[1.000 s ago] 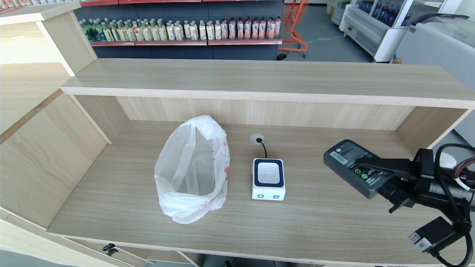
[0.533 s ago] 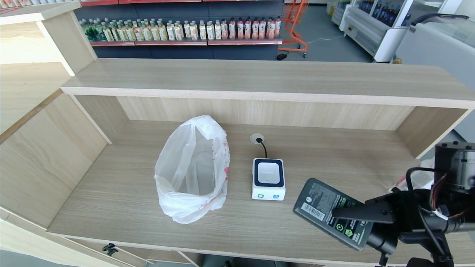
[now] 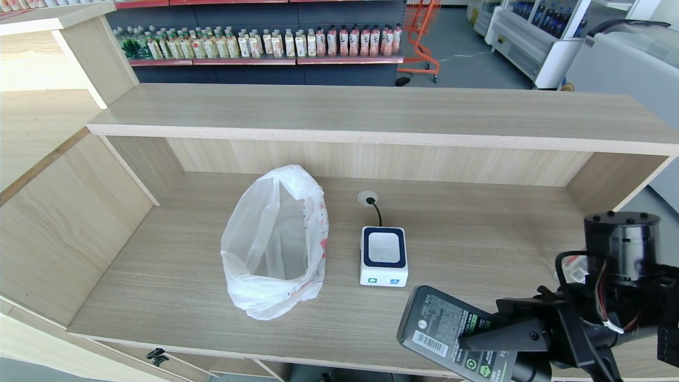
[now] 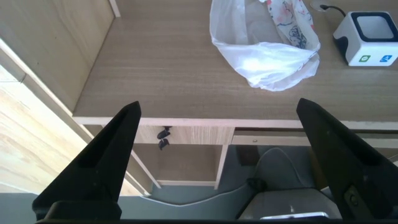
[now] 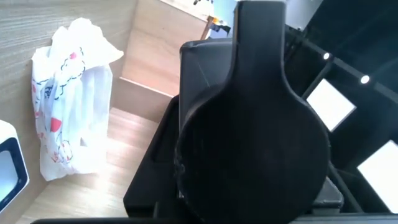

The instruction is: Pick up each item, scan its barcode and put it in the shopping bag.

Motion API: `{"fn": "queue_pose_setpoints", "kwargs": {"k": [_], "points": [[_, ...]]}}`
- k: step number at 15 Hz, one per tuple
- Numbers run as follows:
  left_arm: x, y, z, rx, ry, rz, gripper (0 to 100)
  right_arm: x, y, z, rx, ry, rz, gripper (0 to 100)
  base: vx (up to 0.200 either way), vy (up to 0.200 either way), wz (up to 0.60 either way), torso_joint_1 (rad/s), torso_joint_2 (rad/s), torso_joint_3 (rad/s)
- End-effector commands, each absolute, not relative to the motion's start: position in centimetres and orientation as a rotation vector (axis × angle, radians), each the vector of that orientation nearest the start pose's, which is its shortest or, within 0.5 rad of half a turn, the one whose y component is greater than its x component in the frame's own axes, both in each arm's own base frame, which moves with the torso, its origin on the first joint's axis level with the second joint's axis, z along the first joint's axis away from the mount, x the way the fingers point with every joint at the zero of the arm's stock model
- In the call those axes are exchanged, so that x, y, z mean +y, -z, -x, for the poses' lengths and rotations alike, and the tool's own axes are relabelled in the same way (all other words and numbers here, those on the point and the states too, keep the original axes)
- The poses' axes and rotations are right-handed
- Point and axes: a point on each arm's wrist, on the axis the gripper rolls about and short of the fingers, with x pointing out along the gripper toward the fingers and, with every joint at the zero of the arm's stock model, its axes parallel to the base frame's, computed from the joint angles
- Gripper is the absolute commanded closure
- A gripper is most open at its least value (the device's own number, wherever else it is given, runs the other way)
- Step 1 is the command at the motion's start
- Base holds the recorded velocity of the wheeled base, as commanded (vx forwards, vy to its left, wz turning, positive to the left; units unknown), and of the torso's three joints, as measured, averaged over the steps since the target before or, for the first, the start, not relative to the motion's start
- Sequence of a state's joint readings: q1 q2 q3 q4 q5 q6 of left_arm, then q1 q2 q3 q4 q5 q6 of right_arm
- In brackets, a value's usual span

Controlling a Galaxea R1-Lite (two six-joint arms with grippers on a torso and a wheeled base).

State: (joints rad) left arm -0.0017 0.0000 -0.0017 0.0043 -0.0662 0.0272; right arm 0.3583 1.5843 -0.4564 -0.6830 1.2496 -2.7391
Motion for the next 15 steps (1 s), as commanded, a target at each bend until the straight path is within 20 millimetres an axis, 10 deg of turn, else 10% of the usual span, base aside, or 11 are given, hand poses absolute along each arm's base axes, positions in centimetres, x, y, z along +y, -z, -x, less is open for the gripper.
{"fn": "queue_pose_setpoints", "kwargs": {"k": [1, 15], "points": [[-0.14, -7.55, 2.29, 0.004, 0.068, -0.027, 0, 10.08, -13.6, -20.5, 2.404, 1.25, -2.374, 100, 0.0, 0.0, 0.0, 0.0, 0.0, 0.0], [-0.14, -7.55, 2.29, 0.004, 0.068, -0.027, 0, 10.12, -13.85, -20.5, 2.403, 1.353, -2.387, 100, 0.0, 0.0, 0.0, 0.0, 0.0, 0.0]]}}
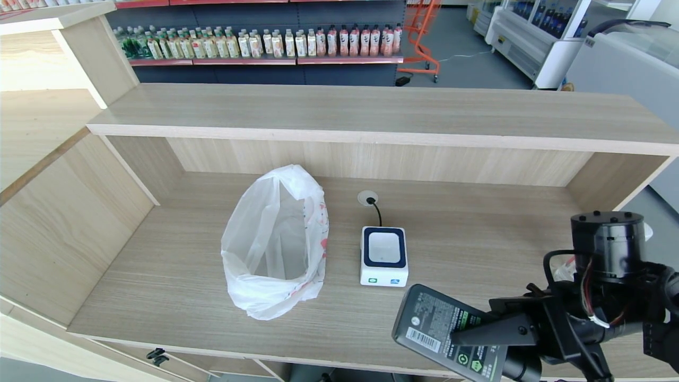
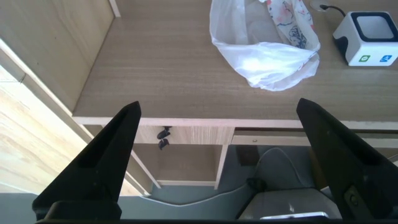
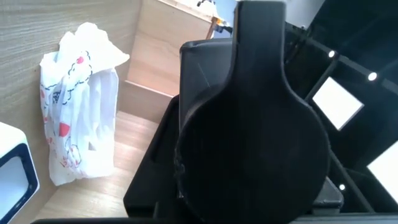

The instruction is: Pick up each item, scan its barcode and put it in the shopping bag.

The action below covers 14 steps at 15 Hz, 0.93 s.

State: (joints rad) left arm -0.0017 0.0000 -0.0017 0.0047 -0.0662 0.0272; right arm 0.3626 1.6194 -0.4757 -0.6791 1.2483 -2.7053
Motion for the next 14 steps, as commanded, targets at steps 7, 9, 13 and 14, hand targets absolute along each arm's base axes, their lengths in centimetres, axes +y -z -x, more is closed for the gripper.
{"fn": "queue_pose_setpoints", "kwargs": {"k": [7, 9, 13, 14], "points": [[-0.1, -7.5, 2.3, 0.004, 0.068, -0.027, 0, 2.7, -18.9, -16.9, 1.622, 2.472, -3.466, 100, 0.0, 0.0, 0.0, 0.0, 0.0, 0.0], [-0.1, -7.5, 2.3, 0.004, 0.068, -0.027, 0, 1.9, -19.6, -16.9, 1.438, 2.814, -3.422, 100, 0.0, 0.0, 0.0, 0.0, 0.0, 0.0], [-0.1, -7.5, 2.3, 0.002, 0.068, -0.028, 0, 1.9, -22.6, -18.7, 0.06, 4.456, -3.057, 100, 0.0, 0.0, 0.0, 0.0, 0.0, 0.0], [-0.1, -7.5, 2.3, 0.004, 0.068, -0.027, 0, 2.8, -22.7, -19.3, 0.079, -0.688, 0.308, 100, 0.0, 0.0, 0.0, 0.0, 0.0, 0.0]]}}
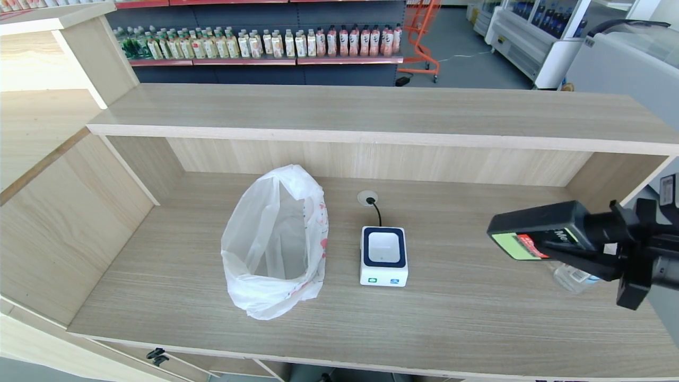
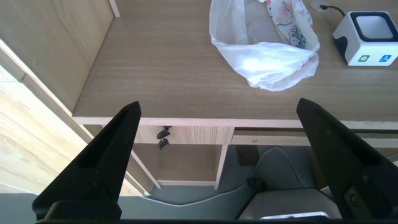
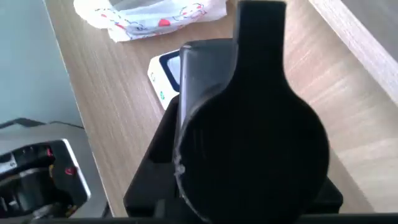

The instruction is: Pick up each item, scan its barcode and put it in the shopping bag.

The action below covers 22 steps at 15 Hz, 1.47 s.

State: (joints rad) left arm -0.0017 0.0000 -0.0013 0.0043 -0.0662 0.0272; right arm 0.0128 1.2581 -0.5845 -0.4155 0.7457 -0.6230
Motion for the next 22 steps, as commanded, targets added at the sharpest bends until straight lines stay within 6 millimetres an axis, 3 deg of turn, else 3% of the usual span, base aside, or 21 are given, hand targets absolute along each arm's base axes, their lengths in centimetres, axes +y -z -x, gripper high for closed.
{"fn": "queue_pose_setpoints", "kwargs": {"k": [1, 3, 5, 9, 17, 22], "points": [[-0.1, -7.5, 2.3, 0.005, 0.068, -0.027, 0, 4.0, -22.7, -19.9, 0.17, -0.645, 0.103, 100, 0.0, 0.0, 0.0, 0.0, 0.0, 0.0], [-0.1, -7.5, 2.3, 0.004, 0.068, -0.027, 0, 6.5, -21.1, -21.3, 0.362, -0.618, -0.223, 100, 0.0, 0.0, 0.0, 0.0, 0.0, 0.0], [-0.1, -7.5, 2.3, 0.004, 0.068, -0.027, 0, 8.3, -19.2, -22.6, 0.502, -0.614, -0.35, 100, 0.0, 0.0, 0.0, 0.0, 0.0, 0.0], [-0.1, -7.5, 2.3, 0.004, 0.068, -0.027, 0, 9.6, -15.4, -26.3, 0.637, -0.517, -0.344, 100, 0.0, 0.0, 0.0, 0.0, 0.0, 0.0], [-0.1, -7.5, 2.3, 0.004, 0.068, -0.027, 0, 14.1, -14.1, -29.4, 0.686, -0.557, -0.361, 100, 0.0, 0.0, 0.0, 0.0, 0.0, 0.0], [-0.1, -7.5, 2.3, 0.004, 0.068, -0.027, 0, 15.6, -13.6, -31.3, 0.672, -0.542, -0.347, 100, 0.0, 0.0, 0.0, 0.0, 0.0, 0.0]]}}
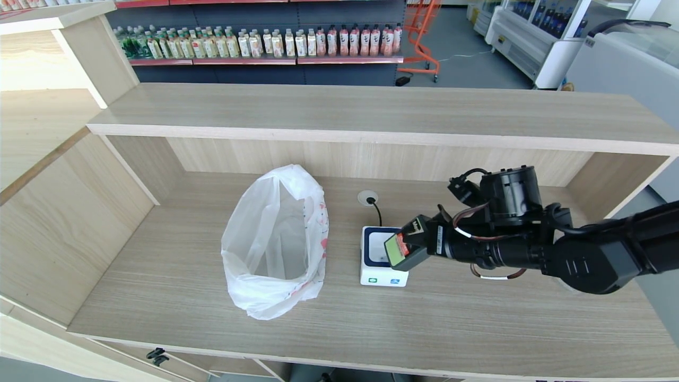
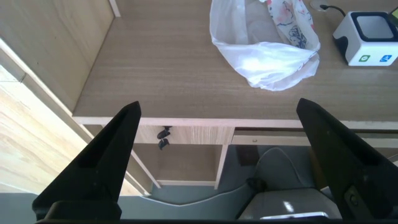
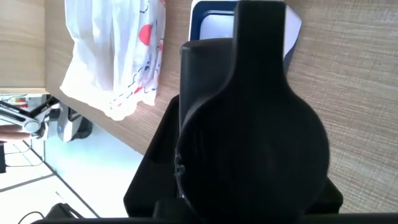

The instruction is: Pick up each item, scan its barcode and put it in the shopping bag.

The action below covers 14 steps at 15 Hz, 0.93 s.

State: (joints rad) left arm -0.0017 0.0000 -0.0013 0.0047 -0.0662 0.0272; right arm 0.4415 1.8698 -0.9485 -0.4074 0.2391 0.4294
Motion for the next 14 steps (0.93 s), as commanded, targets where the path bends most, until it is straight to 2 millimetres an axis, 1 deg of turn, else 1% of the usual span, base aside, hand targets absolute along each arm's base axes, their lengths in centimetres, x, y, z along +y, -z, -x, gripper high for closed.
{"fn": "queue_pose_setpoints", "kwargs": {"k": [1, 7, 9, 10, 12, 14], "points": [[-0.1, -7.5, 2.3, 0.005, 0.068, -0.027, 0, 15.9, -13.2, -31.3, 0.682, -0.544, -0.342, 100, 0.0, 0.0, 0.0, 0.0, 0.0, 0.0], [-0.1, -7.5, 2.3, 0.004, 0.068, -0.027, 0, 16.5, -12.6, -31.8, 0.686, -0.552, -0.338, 100, 0.0, 0.0, 0.0, 0.0, 0.0, 0.0], [-0.1, -7.5, 2.3, 0.004, 0.068, -0.027, 0, 17.1, -12.4, -32.3, 0.669, -0.565, -0.339, 100, 0.0, 0.0, 0.0, 0.0, 0.0, 0.0], [-0.1, -7.5, 2.3, 0.004, 0.068, -0.027, 0, 17.7, -12.2, -32.3, 0.672, -0.577, -0.335, 100, 0.0, 0.0, 0.0, 0.0, 0.0, 0.0], [-0.1, -7.5, 2.3, 0.004, 0.068, -0.027, 0, 18.4, -11.8, -32.6, 0.668, -0.554, -0.322, 100, 0.0, 0.0, 0.0, 0.0, 0.0, 0.0], [-0.1, -7.5, 2.3, 0.004, 0.068, -0.027, 0, 18.7, -11.5, -32.8, 0.672, -0.554, -0.317, 100, 0.0, 0.0, 0.0, 0.0, 0.0, 0.0]]}}
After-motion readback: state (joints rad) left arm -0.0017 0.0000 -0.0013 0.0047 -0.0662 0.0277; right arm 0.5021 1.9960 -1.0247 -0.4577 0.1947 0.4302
